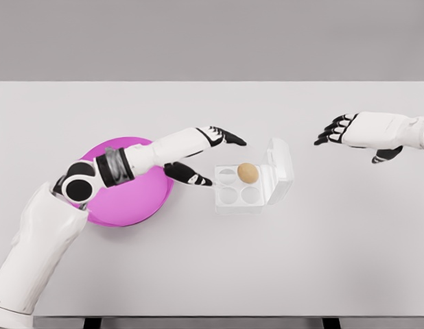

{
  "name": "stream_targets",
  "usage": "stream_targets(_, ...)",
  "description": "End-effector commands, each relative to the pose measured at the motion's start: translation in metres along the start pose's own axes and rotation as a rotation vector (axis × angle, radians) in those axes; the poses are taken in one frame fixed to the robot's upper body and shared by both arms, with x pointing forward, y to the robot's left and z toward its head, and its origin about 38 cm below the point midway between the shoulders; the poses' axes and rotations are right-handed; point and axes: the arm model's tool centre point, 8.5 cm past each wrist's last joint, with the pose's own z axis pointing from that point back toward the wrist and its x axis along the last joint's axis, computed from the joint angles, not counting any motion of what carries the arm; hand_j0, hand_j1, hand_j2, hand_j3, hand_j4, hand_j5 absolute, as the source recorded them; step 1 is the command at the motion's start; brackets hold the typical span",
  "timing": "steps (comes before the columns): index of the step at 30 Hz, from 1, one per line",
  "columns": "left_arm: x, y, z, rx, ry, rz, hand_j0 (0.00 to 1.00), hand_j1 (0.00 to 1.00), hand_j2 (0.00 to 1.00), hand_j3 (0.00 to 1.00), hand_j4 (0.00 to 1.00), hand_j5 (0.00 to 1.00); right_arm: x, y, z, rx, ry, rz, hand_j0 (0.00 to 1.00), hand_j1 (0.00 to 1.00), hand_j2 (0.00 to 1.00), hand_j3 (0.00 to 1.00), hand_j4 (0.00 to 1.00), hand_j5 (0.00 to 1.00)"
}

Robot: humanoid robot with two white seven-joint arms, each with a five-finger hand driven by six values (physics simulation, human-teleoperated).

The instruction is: Pack egg into the box and close the box lid

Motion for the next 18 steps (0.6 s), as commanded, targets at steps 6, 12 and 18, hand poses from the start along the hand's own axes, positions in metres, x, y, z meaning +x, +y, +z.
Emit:
stream_targets(6,-0.001,0.050,0.081,0.146,0.052,-0.023,1.00,1.00,1.00,1.00,1.00,1.00,0.005,-0.004,-0.007,-0.015,-0.018,0.001,1.00,1.00,1.00,1.00,1.00,1.00)
stream_targets(12,-0.006,0.073,0.129,0.224,0.083,0.011,1.00,1.00,1.00,1.00,1.00,1.00,0.019,-0.007,-0.010,-0.011,-0.054,0.033,1.00,1.00,1.00,1.00,1.00,1.00)
stream_targets(18,-0.014,0.069,0.178,0.267,0.185,0.022,1.00,1.00,1.00,1.00,1.00,1.00,0.024,0.004,0.000,0.030,-0.056,0.040,1.00,1.00,1.00,1.00,1.00,1.00)
